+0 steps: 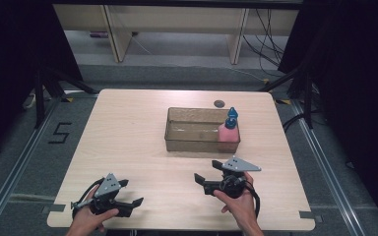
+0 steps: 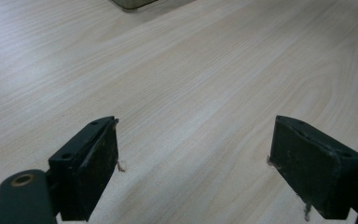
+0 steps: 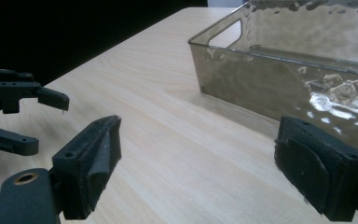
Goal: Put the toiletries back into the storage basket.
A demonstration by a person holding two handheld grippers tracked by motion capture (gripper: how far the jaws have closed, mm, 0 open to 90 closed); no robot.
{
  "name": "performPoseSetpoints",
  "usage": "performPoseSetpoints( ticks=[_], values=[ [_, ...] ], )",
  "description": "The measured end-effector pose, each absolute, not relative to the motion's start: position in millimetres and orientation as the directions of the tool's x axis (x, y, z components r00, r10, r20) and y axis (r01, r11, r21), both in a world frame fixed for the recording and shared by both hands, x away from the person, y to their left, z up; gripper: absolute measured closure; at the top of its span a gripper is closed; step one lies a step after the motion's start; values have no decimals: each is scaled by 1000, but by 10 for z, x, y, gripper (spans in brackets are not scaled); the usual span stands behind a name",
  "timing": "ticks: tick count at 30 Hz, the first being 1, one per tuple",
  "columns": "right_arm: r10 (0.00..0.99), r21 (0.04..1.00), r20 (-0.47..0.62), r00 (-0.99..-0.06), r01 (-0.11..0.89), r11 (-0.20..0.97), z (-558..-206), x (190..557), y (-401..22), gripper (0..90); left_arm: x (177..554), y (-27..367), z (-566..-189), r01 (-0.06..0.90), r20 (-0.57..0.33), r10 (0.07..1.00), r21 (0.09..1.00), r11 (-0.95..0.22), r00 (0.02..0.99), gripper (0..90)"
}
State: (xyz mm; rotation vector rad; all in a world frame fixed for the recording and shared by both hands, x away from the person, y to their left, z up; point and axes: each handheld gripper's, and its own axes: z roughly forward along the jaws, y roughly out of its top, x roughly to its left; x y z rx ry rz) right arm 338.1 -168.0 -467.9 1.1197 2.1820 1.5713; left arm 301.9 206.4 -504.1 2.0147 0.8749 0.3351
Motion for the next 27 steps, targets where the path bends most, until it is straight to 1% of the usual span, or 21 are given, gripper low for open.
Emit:
performPoseSetpoints(
  ticks=[1,2,4,5,6,7,8,9,11,12,13,14,15,17,19,20,21,22,24,26,27],
  values=[
    [695,884,227,-682,444,148,-4677,3368,-1692,155,3018,2064,-5042,454,-94,694,817,-357,714,147],
    [694,878,254,-673,462,127,-4690,3355,-1671,155,3016,2063,-5042,457,-96,696,816,-355,712,147],
    [688,879,246,-683,457,140,-4696,3347,-1678,155,3012,2062,-5037,463,-99,699,813,-353,708,147],
    [699,872,252,-669,469,136,-4688,3320,-1675,155,3012,2058,-5042,461,-103,699,818,-345,708,147],
    [691,886,228,-686,441,145,-4699,3334,-1683,155,3011,2056,-5043,460,-104,700,819,-343,707,147],
    [689,882,228,-688,445,153,-4696,3320,-1688,155,3011,2057,-5043,460,-103,699,818,-345,708,147],
    [684,884,237,-690,446,143,-4714,3325,-1673,155,3011,2057,-5043,459,-102,698,818,-347,709,147],
    [681,874,262,-684,468,134,-4709,3298,-1672,154,3011,2057,-5043,459,-102,698,818,-347,709,147],
    [686,871,265,-678,474,132,-4720,3279,-1669,155,3015,2060,-5043,456,-99,696,819,-349,711,147],
    [683,876,251,-686,461,141,-4734,3289,-1676,155,3016,2060,-5038,457,-99,696,818,-350,711,147],
    [694,861,263,-671,488,144,-4745,3271,-1667,155,3016,2062,-5037,457,-100,696,818,-349,711,147],
    [689,861,280,-668,492,128,-4753,3259,-1664,155,3013,2062,-5034,463,-106,700,817,-344,706,147],
    [688,871,239,-685,465,160,-4762,3272,-1685,155,3014,2061,-5036,461,-104,702,819,-341,704,147],
    [683,871,256,-684,470,144,-4781,3256,-1672,154,3013,2065,-5033,464,-106,699,815,-346,707,147],
    [680,866,245,-691,471,167,-4787,3250,-1680,155,3019,2069,-5035,459,-96,694,812,-360,714,147],
    [684,860,261,-681,486,155,-4790,3239,-1672,155,3015,2065,-5037,461,-99,697,813,-355,710,147],
    [680,866,250,-689,473,161,-4788,3235,-1686,155,3012,2061,-5039,464,-101,699,813,-351,708,147],
    [678,859,274,-682,491,147,-4790,3222,-1676,155,3012,2061,-5039,463,-101,699,813,-352,708,147],
    [680,864,253,-688,478,162,-4797,3221,-1690,155,3012,2062,-5039,464,-101,699,812,-353,708,147],
    [685,850,280,-673,505,148,-4792,3196,-1698,155,3013,2062,-5040,464,-103,699,814,-350,708,147],
    [691,858,258,-676,489,158,-4800,3200,-1715,155,3015,2063,-5040,465,-103,699,813,-351,708,147]
  ],
)
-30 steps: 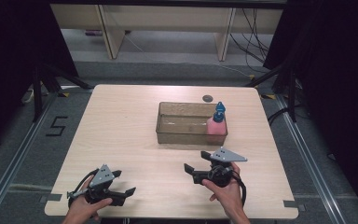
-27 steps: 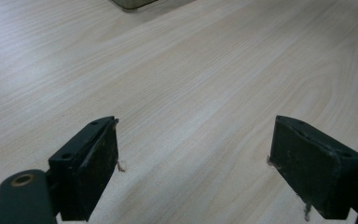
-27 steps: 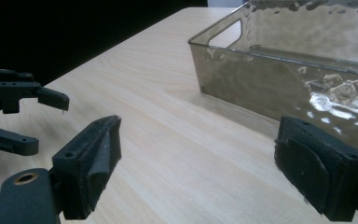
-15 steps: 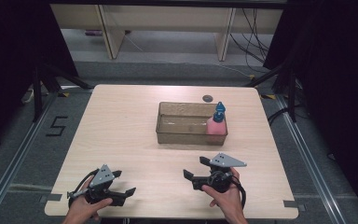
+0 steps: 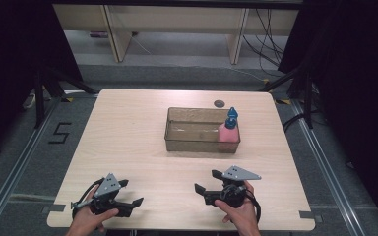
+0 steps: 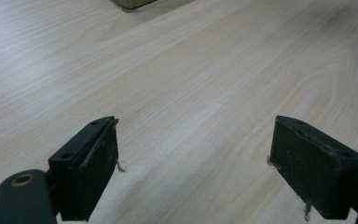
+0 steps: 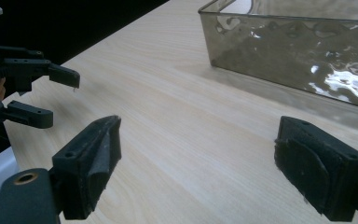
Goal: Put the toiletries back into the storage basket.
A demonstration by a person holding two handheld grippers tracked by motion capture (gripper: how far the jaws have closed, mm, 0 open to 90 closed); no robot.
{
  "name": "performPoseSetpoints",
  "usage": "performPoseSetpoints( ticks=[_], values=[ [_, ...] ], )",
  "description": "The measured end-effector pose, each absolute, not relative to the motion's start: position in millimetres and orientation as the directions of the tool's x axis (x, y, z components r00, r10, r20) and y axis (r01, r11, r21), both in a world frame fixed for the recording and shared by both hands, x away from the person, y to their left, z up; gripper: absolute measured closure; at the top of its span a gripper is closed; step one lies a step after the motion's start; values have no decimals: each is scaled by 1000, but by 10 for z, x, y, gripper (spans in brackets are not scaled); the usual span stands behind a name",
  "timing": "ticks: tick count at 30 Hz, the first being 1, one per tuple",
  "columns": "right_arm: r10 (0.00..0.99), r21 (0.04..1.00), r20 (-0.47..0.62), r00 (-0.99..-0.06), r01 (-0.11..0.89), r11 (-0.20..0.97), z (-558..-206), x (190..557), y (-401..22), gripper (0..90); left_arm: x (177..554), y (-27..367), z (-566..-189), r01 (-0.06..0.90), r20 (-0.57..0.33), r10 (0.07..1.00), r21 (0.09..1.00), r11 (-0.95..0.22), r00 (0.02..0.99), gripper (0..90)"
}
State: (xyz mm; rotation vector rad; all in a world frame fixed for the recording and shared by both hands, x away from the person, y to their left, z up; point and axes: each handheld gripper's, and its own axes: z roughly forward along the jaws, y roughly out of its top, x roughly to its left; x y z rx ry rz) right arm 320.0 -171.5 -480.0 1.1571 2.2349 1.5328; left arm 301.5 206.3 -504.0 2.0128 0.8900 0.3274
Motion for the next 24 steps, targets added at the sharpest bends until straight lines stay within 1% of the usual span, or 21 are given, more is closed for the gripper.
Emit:
performPoseSetpoints(
  ticks=[1,2,4,5,6,9,10,11,12,17,19,20,22,23,24],
  values=[
    [696,849,280,-661,510,142,-4803,3184,-1709,155,3014,2059,-5044,463,-99,702,814,-350,705,147],
    [696,857,262,-668,493,150,-4808,3186,-1731,155,3015,2059,-5045,462,-99,701,814,-351,707,147],
    [698,848,278,-660,510,145,-4803,3163,-1744,155,3014,2058,-5046,461,-98,699,814,-353,708,147],
    [706,858,254,-662,491,151,-4817,3171,-1749,156,3013,2054,-5050,460,-102,699,817,-347,708,147],
    [696,848,280,-661,510,144,-4812,3154,-1746,155,3014,2059,-5047,459,-97,698,815,-354,710,147],
    [697,845,280,-661,513,147,-4820,3123,-1756,155,3010,2057,-5047,461,-100,698,815,-351,709,147],
    [712,832,295,-637,538,137,-4820,3095,-1748,155,3012,2054,-5049,459,-102,697,817,-348,709,147],
    [707,847,264,-656,509,156,-4833,3116,-1761,156,3012,2053,-5050,459,-102,697,818,-348,710,147],
    [712,840,269,-649,519,156,-4827,3098,-1767,156,3013,2053,-5050,458,-102,697,818,-347,710,147],
    [713,846,263,-649,511,152,-4829,3058,-1786,156,3014,2054,-5051,458,-99,697,817,-350,711,147],
    [717,828,290,-633,543,144,-4818,3016,-1791,156,3008,2056,-5039,465,-94,701,808,-361,707,148],
    [717,838,262,-646,520,163,-4823,3024,-1806,156,3008,2055,-5040,464,-94,701,809,-360,707,148],
    [702,839,275,-657,521,158,-4836,3025,-1807,155,3015,2059,-5043,457,-91,695,812,-363,713,148],
    [719,841,258,-645,517,162,-4839,3020,-1807,155,3014,2055,-5048,454,-91,697,816,-357,711,147],
    [714,844,257,-651,511,161,-4841,3015,-1815,155,3019,2057,-5052,453,-95,693,818,-355,715,148]
  ],
)
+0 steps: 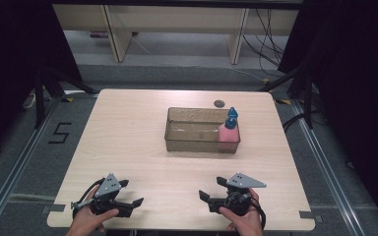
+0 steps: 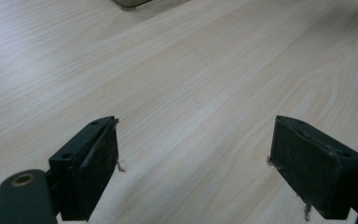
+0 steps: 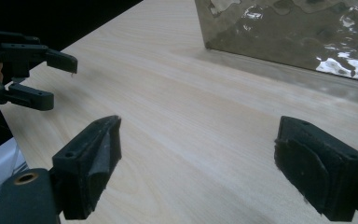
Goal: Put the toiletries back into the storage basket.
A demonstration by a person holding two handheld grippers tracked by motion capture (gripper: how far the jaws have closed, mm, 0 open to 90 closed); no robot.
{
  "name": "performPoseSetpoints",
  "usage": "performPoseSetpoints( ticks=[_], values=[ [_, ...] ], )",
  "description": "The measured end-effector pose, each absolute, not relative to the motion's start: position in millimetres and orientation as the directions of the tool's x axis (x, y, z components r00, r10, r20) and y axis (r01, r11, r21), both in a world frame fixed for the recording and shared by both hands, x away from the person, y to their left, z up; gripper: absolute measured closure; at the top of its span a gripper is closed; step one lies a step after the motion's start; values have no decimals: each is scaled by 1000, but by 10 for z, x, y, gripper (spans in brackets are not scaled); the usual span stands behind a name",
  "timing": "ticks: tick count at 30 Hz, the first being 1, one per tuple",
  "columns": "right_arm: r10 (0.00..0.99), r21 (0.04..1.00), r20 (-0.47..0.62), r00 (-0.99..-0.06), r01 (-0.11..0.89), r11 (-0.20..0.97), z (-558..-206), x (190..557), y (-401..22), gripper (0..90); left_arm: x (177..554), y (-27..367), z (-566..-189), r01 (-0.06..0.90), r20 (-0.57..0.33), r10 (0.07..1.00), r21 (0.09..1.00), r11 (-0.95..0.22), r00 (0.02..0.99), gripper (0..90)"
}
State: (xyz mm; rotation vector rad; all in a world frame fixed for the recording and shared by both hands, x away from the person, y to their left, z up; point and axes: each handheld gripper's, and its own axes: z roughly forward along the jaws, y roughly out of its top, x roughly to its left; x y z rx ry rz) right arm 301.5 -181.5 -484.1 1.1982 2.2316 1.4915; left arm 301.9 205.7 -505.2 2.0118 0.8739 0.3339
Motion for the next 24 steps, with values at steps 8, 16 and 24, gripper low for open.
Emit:
performPoseSetpoints(
  ticks=[8,16,24],
  values=[
    [715,838,261,-649,520,166,-4849,2959,-1851,155,3024,2066,-5048,455,-92,687,811,-368,721,148],
    [723,814,291,-627,560,158,-4854,2901,-1841,155,3015,2054,-5053,463,-103,694,811,-356,713,148],
    [727,826,270,-632,540,163,-4875,2932,-1863,155,3017,2057,-5053,470,-106,696,808,-356,710,148]
  ],
)
